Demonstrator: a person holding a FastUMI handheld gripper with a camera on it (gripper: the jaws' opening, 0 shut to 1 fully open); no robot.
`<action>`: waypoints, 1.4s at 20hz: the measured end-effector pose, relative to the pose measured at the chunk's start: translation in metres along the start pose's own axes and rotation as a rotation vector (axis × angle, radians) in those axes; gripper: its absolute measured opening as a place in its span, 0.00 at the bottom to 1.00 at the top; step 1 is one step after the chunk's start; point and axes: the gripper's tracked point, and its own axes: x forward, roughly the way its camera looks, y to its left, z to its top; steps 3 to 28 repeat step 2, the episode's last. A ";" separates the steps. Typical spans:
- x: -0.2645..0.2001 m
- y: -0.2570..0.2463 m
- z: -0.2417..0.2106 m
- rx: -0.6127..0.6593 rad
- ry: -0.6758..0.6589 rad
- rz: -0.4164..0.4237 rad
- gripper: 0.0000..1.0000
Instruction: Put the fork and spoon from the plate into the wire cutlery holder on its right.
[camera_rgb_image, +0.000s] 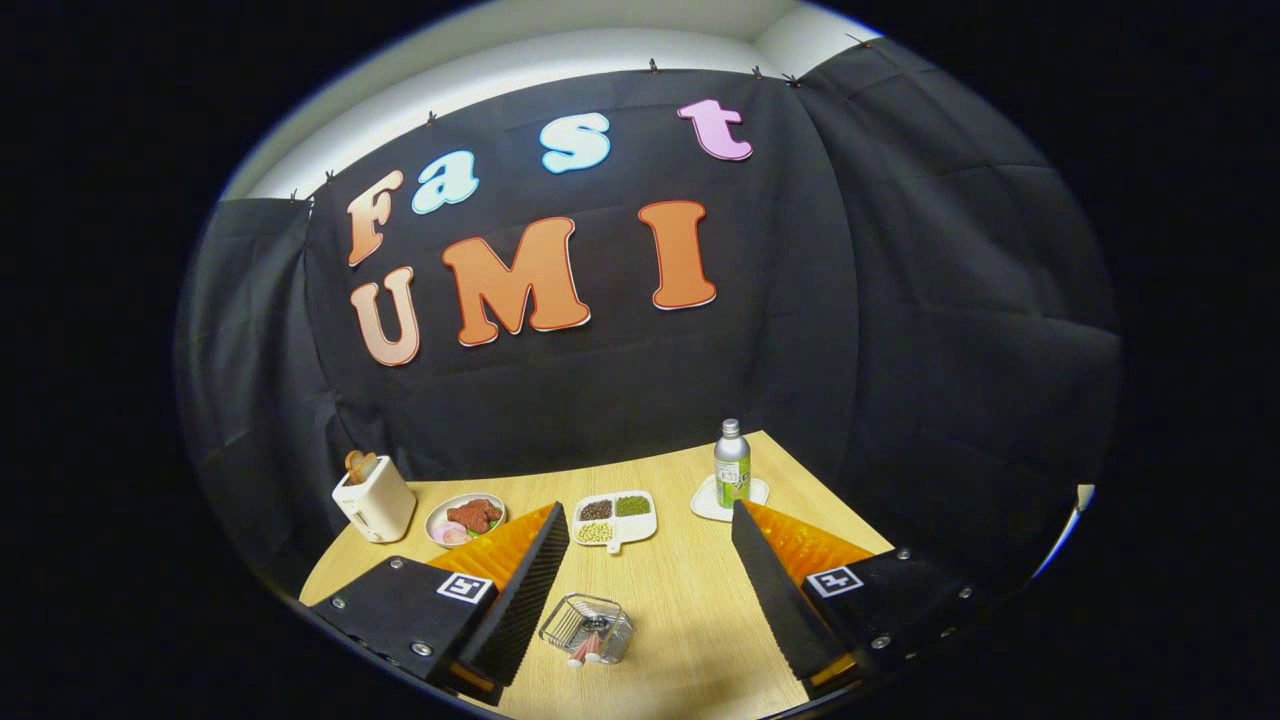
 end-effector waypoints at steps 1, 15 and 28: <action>0.001 0.000 -0.002 0.006 0.008 0.003 0.98; 0.001 0.000 -0.003 0.008 0.009 0.005 0.98; 0.001 0.000 -0.003 0.008 0.009 0.005 0.98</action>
